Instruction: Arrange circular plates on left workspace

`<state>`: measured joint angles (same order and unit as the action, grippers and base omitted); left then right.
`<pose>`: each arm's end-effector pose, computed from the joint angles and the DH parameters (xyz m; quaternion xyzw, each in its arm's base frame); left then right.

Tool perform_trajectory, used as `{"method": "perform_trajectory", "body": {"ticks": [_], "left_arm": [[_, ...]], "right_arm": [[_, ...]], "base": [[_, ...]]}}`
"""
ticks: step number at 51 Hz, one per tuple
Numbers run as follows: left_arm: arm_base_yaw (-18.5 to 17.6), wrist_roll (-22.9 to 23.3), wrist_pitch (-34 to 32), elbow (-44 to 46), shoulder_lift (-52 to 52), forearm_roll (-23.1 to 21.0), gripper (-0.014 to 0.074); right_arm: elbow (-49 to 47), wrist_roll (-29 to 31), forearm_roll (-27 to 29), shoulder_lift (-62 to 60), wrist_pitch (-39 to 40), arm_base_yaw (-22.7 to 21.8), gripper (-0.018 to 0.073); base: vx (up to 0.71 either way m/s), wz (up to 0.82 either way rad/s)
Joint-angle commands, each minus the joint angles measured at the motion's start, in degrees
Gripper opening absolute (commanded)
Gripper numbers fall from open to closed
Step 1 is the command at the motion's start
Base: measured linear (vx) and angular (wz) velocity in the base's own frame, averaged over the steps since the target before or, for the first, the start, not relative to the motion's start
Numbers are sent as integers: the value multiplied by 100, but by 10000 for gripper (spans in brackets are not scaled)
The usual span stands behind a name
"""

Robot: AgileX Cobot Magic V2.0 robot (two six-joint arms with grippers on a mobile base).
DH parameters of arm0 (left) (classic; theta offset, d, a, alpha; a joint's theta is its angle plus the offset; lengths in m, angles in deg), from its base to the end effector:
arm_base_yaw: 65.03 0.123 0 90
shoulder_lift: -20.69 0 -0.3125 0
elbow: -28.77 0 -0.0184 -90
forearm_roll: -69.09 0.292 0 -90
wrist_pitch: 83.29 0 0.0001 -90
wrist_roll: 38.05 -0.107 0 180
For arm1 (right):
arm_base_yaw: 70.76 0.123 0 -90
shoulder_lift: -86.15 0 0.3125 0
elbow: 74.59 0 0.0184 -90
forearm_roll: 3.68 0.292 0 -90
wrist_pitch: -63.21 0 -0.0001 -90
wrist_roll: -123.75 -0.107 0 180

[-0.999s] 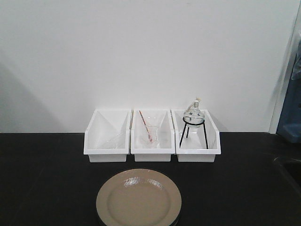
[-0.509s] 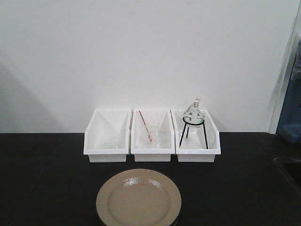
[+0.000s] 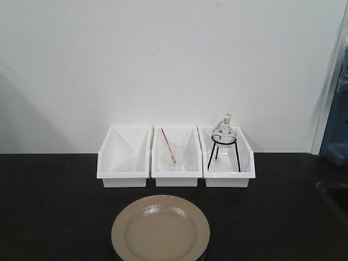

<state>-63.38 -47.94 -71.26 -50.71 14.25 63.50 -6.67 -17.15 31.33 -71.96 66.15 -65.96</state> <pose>0.0854 0.0003 0.1824 0.0249 0.7537 0.0271 0.6562 0.1087 0.0060 0.2636 -0.0431 0.6895 -0.0059 0.7229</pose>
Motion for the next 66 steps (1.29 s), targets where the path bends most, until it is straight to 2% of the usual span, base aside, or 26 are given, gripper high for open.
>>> {"method": "perform_trajectory", "body": {"ticks": [1, 18, 21, 25, 27, 30, 31, 32, 35, 48, 52, 66], "left_arm": [[-33, 57, -461, -116, 90, -11, -1], [-33, 57, -461, -116, 90, -12, 0], [-33, 57, -461, -116, 90, -12, 0], [-33, 57, -461, -116, 90, -12, 0], [-33, 57, -461, -116, 90, -12, 0], [-33, 57, -461, -116, 90, -12, 0], [-33, 57, -461, -116, 90, -12, 0], [-33, 57, -461, -116, 90, -12, 0], [-33, 57, -461, -116, 90, -12, 0], [-33, 57, -461, -116, 90, -12, 0], [-33, 57, -468, -116, 90, -12, 0], [-33, 57, -463, -110, 84, -12, 0]], "right_arm": [[-174, 38, -12, 65, 412, -19, -1], [-174, 38, -12, 65, 412, -19, -1], [-174, 29, -154, 65, 412, -19, -1], [-174, -363, -1005, 41, 303, -19, -1], [-174, -1163, -1886, 15, 58, -19, -1], [-174, -2144, -2909, -23, -222, -19, -1], [-174, -2412, -3122, -41, -294, -19, -1], [-161, -2998, -3399, -74, -464, -19, -1], [-13, -3486, -3842, -163, -521, -19, -1], [1317, -3607, -3921, -1372, 401, -19, -1], [1273, -3602, -3999, -1632, -53, -25, -1], [1285, -3602, -4019, -1581, -150, -19, -1]], "base": [[0, 0], [0, 0], [0, 0], [0, 0], [0, 0], [0, 0], [0, 0], [0, 0], [0, 0], [0, 0], [0, 0], [0, 0]]}}
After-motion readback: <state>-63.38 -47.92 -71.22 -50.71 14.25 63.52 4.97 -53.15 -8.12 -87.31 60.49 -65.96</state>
